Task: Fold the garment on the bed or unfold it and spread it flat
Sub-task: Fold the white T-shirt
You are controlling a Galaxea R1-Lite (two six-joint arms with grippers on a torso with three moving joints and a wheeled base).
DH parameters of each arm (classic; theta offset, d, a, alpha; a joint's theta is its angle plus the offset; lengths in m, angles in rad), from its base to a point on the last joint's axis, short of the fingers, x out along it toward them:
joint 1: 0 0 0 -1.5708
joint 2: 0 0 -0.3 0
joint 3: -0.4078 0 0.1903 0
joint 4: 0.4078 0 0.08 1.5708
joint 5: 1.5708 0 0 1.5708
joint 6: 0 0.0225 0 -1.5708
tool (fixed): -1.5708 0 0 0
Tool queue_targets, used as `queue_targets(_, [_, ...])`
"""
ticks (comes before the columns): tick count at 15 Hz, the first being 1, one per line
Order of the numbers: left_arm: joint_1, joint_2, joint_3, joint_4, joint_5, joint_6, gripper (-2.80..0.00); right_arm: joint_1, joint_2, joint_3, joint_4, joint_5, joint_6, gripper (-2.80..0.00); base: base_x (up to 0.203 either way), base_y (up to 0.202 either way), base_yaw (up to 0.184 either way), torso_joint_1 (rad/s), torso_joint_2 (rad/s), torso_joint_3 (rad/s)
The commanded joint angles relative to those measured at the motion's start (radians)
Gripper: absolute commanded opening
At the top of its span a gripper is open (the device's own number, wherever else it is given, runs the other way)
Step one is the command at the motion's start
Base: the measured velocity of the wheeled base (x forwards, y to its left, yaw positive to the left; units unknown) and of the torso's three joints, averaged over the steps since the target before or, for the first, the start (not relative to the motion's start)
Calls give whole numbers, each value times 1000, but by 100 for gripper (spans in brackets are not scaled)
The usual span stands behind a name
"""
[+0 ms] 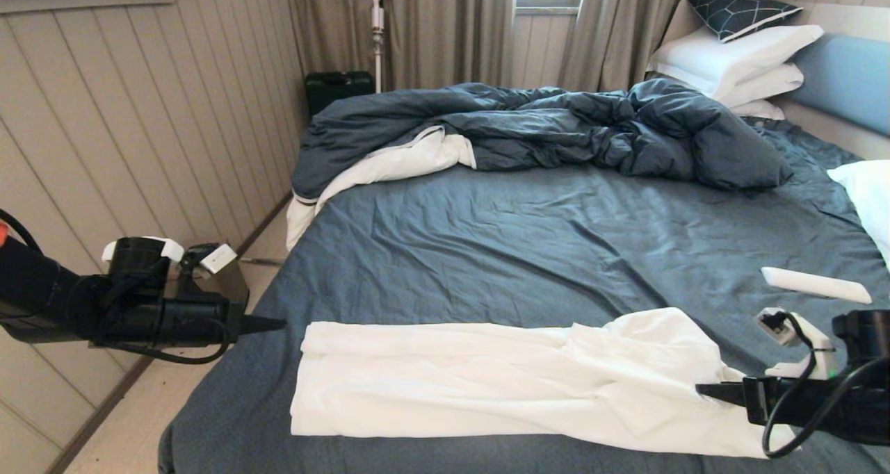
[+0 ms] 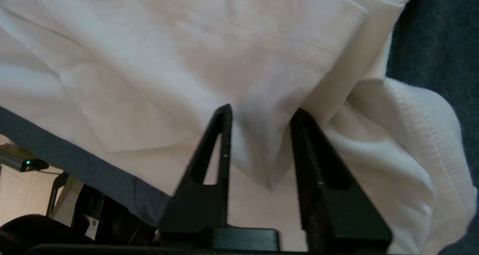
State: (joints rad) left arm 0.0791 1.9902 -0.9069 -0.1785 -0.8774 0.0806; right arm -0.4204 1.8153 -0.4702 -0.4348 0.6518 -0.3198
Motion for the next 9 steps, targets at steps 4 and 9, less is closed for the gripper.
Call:
queue_targets(4, [-1, 1, 0, 1, -5, -1, -280, -2, 16, -2, -54, 8, 18, 0, 0, 0, 0, 0, 0, 0])
queue_targets(9, [-7, 1, 7, -2, -5, 2, -280, 30, -53, -123, -45, 45, 208, 0, 0, 0, 0, 0, 0, 0])
